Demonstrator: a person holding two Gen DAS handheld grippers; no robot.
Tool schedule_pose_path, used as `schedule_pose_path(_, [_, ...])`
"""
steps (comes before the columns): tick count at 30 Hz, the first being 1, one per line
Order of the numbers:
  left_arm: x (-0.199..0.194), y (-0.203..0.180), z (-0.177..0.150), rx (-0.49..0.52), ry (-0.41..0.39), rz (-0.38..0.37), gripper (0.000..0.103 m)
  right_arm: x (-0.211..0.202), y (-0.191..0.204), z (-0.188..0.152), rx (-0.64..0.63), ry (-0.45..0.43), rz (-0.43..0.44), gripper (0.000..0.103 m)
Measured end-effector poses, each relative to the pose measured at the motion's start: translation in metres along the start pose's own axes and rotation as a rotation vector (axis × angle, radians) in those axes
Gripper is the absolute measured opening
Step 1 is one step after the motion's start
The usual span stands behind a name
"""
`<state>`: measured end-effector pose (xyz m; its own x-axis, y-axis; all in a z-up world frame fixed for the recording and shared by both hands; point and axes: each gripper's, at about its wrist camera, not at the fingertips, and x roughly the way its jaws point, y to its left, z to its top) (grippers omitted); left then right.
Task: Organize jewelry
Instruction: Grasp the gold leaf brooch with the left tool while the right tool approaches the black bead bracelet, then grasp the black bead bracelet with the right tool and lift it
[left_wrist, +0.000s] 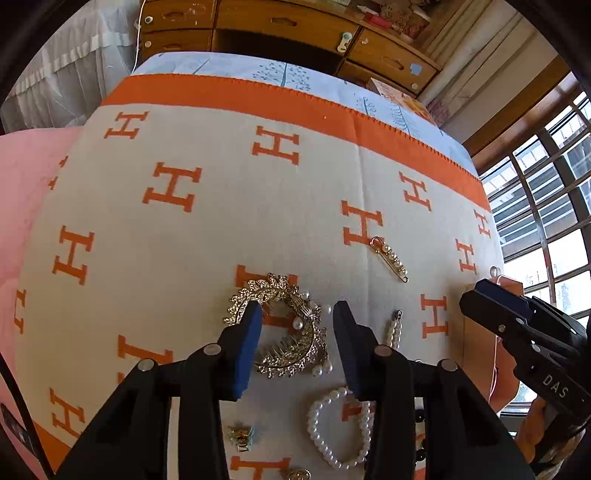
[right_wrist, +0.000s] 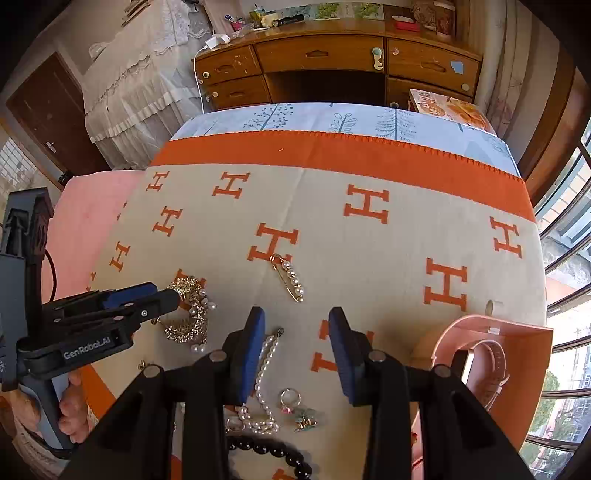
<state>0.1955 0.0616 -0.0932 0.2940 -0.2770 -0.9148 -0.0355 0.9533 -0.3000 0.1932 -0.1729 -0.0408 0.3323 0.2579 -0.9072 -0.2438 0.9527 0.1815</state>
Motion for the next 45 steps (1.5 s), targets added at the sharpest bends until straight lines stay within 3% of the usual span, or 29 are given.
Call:
schedule_pose_path(4, [0.015,-0.006,0.004,-0.018,0.025,0.01,0.031,0.003,-0.004,-0.004,0.0,-0.001,0.024,0.036])
schedule_pose_path(8, [0.023,-0.012,0.006,-0.031,0.038,0.025,0.019,0.006,-0.006,-0.006,0.0,0.001,0.046,0.036])
schedule_pose_path(20, [0.034,-0.018,0.01,-0.028,0.051,0.102,0.016,0.009,-0.004,-0.016,-0.011,0.008,0.084,0.036])
schedule_pose_path(33, [0.024,-0.011,0.003,-0.043,0.015,0.081,0.011,0.008,0.003,-0.034,-0.027,0.035,0.105,0.036])
schedule_pose_path(40, [-0.009,-0.018,-0.017,0.039,-0.038,0.03,0.007,-0.001,0.002,-0.072,-0.051,0.091,0.119,0.036])
schedule_pose_path(45, [-0.027,-0.018,-0.031,0.061,-0.048,-0.014,0.007,0.001,0.001,-0.1,-0.083,0.154,0.062,0.036])
